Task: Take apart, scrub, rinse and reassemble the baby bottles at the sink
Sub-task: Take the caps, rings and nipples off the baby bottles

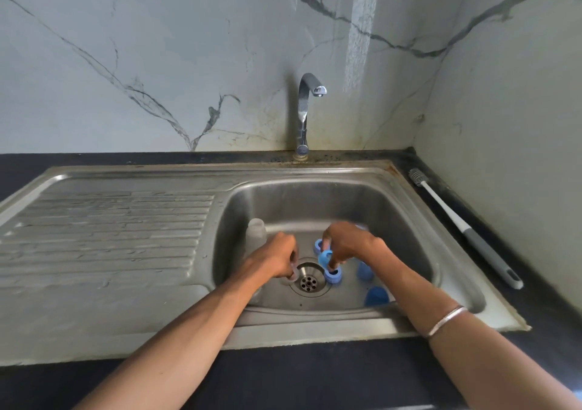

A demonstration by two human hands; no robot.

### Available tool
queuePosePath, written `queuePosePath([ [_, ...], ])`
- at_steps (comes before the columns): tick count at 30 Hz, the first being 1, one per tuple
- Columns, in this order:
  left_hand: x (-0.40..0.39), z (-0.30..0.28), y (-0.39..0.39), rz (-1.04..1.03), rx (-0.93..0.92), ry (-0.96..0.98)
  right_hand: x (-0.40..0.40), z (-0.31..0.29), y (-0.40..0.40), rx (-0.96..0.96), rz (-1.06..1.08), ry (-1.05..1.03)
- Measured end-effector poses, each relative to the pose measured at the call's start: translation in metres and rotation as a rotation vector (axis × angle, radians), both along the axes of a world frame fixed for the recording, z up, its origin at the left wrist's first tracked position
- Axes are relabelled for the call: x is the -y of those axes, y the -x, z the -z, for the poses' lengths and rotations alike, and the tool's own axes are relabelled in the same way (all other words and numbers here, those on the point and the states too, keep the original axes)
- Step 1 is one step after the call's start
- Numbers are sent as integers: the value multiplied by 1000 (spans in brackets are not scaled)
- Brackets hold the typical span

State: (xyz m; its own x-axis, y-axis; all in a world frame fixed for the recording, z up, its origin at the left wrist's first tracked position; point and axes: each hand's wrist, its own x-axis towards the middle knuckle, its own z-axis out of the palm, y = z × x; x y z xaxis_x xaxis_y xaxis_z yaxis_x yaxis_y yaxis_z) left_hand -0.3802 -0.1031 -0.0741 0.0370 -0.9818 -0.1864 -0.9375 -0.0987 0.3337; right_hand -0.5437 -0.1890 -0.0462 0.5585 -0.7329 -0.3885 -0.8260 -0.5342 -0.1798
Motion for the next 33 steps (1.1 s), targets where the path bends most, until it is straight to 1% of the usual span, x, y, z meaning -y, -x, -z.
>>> queuePosePath([
  [3,0,2,5,44,69,-74,-4,8,6,-134,-52,1],
  [6,-1,8,11,84,123,-169,-6,10,12,-180,-67,-17],
  [12,-1,16,16,128,132,-294,-16,28,9,-308,-153,-75],
  [20,-1,22,22,153,141,-406,-18,47,11,-297,-150,-114],
  [25,-4,26,25,183,195,-368,-18,58,8,-325,-177,-62],
  [33,-1,33,25,241,220,-390,-12,72,4,-370,-185,-35],
])
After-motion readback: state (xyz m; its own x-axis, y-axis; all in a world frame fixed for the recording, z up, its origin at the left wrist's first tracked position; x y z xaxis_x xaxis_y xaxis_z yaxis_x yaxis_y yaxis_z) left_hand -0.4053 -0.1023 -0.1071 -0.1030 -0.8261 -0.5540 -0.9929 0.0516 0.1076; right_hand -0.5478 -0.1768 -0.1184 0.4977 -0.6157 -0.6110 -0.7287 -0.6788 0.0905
